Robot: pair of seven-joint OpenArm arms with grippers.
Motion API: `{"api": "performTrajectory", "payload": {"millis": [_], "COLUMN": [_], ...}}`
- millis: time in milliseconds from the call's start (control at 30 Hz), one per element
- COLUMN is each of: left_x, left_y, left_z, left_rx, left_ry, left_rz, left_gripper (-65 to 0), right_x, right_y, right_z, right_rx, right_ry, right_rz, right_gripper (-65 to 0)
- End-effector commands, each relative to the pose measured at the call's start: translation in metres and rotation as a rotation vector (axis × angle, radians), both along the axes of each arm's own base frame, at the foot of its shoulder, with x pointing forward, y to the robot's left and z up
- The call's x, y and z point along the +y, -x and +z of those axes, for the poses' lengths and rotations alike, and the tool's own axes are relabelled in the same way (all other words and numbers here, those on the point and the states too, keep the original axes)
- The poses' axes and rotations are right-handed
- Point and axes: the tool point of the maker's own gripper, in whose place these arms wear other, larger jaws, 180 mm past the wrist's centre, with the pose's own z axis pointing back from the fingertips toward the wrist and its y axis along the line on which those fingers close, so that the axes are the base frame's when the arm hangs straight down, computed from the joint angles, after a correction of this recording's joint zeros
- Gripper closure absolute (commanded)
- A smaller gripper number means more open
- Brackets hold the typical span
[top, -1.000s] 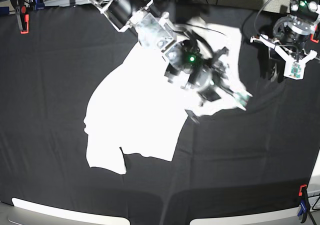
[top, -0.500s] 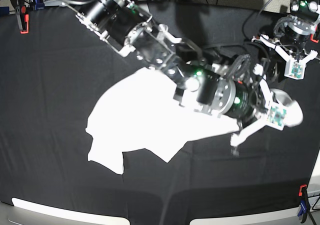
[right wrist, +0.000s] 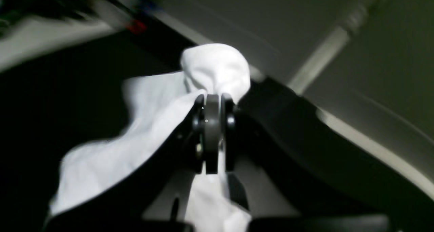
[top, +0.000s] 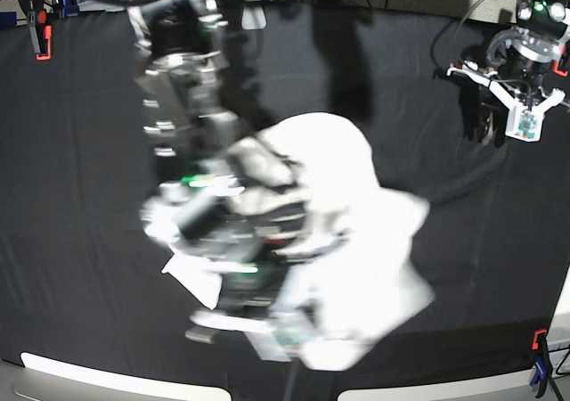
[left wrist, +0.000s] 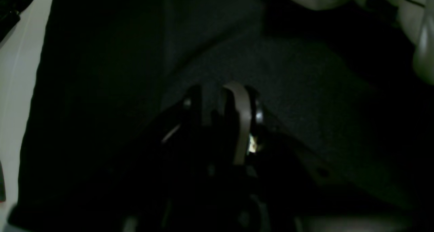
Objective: Layout the t-shirt on the table in an organized manner, then fold the t-shirt properly
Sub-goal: 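Lift and swing the t-shirt with the right gripper, dropping it flat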
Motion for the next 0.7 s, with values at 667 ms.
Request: {"api": "performTrajectory", "payload": {"millis": [667], "left_x": [-0.003], "left_y": [-0.005], "left_z": [0.014], "left_rx": [-0.054], "left_ry": [0.056], "left_rz": [0.000], "left_gripper": [-12.9], "right_x": [-0.376], "right_y": [0.076], "right_z": [-0.005], "right_rx": [0.109], "right_ry": [0.339], "right_rz": [-0.718], "right_gripper": [0.0]}}
